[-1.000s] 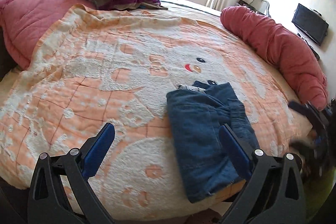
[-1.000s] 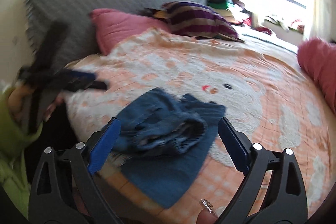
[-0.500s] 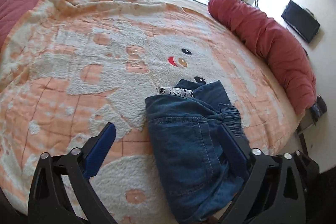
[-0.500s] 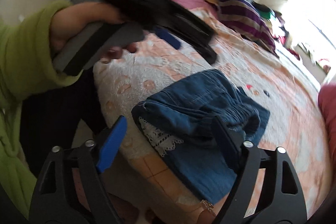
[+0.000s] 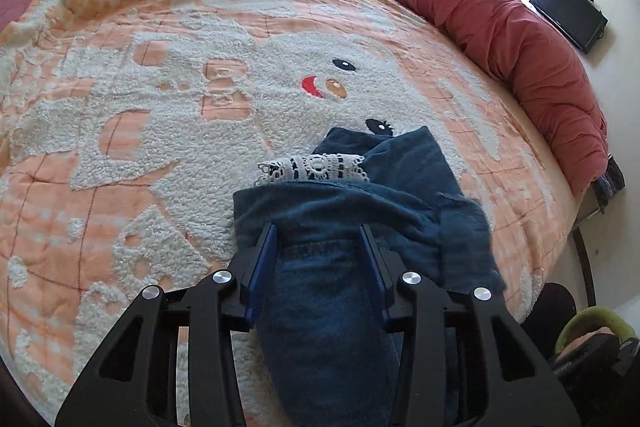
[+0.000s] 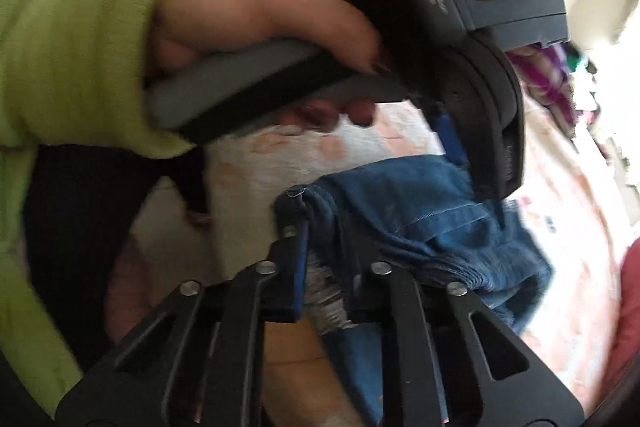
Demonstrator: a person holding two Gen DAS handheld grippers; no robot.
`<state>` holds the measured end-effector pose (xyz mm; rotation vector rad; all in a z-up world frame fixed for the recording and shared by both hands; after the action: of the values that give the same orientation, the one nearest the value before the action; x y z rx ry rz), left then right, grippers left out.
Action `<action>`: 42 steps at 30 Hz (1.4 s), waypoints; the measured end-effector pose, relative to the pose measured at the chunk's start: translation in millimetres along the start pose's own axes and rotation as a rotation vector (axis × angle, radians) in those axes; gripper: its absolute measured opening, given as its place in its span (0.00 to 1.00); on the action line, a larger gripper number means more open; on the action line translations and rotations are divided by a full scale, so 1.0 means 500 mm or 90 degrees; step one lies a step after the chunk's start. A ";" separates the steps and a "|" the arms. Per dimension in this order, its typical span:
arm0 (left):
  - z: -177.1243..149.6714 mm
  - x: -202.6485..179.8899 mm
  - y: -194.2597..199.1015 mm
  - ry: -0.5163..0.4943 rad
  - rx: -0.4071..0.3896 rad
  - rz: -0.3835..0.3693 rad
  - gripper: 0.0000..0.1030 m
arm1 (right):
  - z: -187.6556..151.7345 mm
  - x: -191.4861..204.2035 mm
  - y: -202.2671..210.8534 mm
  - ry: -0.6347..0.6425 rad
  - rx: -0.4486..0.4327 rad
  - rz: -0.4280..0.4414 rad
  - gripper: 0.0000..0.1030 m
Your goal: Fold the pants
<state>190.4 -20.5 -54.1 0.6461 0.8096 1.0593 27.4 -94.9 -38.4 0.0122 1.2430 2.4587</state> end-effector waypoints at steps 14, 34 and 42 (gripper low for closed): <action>-0.007 -0.007 0.006 -0.024 -0.031 0.003 0.41 | -0.070 0.013 -0.010 -0.097 -0.009 0.031 0.23; -0.013 -0.029 0.053 -0.048 -0.064 0.002 0.62 | -0.045 -0.008 0.067 -0.180 -0.090 0.040 0.43; -0.022 -0.032 0.111 -0.060 -0.102 0.048 0.62 | -0.057 -0.115 0.136 -0.312 -0.138 -0.071 0.48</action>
<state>149.5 -14.6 -12.4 0.5885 0.6163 1.1411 53.0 -172.7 6.5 0.4456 0.7456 2.2871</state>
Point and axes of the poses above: each gripper's, at about its wrist camera, not at the fingertips, and y roughly against the way its jaws point, x to its left, z to its top, the point moved 4 cm from there along -y, roughly the way its jaws point, and after that the axes turned 4 degrees about -y, right-handed, at the moved point
